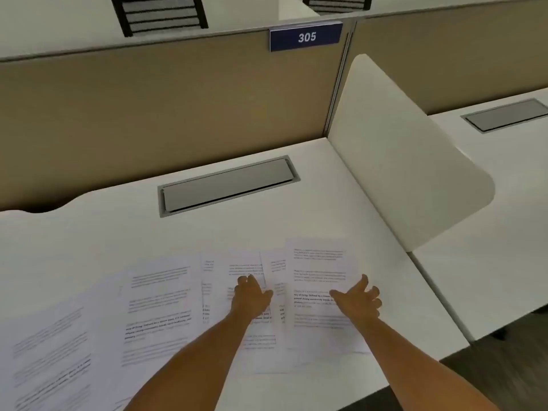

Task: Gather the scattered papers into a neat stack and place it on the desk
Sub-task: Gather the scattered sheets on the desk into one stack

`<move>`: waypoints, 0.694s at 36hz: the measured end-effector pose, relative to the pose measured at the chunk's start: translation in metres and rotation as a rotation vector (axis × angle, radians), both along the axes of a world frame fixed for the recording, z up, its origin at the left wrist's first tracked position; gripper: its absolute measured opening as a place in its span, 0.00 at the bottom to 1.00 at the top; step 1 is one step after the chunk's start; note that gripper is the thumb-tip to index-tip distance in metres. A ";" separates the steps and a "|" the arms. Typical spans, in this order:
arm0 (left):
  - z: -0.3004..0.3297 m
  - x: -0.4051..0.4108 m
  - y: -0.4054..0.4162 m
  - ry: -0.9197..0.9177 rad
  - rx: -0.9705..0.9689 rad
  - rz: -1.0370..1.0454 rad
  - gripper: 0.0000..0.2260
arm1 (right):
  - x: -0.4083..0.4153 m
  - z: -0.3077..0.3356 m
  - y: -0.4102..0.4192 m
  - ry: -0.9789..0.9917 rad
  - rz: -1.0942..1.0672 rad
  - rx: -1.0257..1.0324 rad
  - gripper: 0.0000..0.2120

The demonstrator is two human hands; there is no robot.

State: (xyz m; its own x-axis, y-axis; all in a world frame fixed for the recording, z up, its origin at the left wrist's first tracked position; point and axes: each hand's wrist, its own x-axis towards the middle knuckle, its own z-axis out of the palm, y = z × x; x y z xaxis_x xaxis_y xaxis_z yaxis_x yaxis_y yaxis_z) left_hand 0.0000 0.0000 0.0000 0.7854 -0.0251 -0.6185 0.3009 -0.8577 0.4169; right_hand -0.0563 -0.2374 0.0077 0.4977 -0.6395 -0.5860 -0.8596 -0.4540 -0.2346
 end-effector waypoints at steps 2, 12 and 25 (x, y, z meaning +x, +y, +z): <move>0.001 0.001 -0.006 0.003 0.013 -0.011 0.30 | 0.002 -0.005 -0.005 0.034 -0.005 -0.014 0.54; -0.002 -0.006 -0.033 -0.012 0.096 -0.032 0.28 | 0.006 -0.020 -0.016 0.065 0.336 -0.068 0.59; 0.001 0.000 -0.060 0.049 -0.120 0.298 0.35 | 0.002 -0.018 -0.012 -0.013 0.600 -0.062 0.55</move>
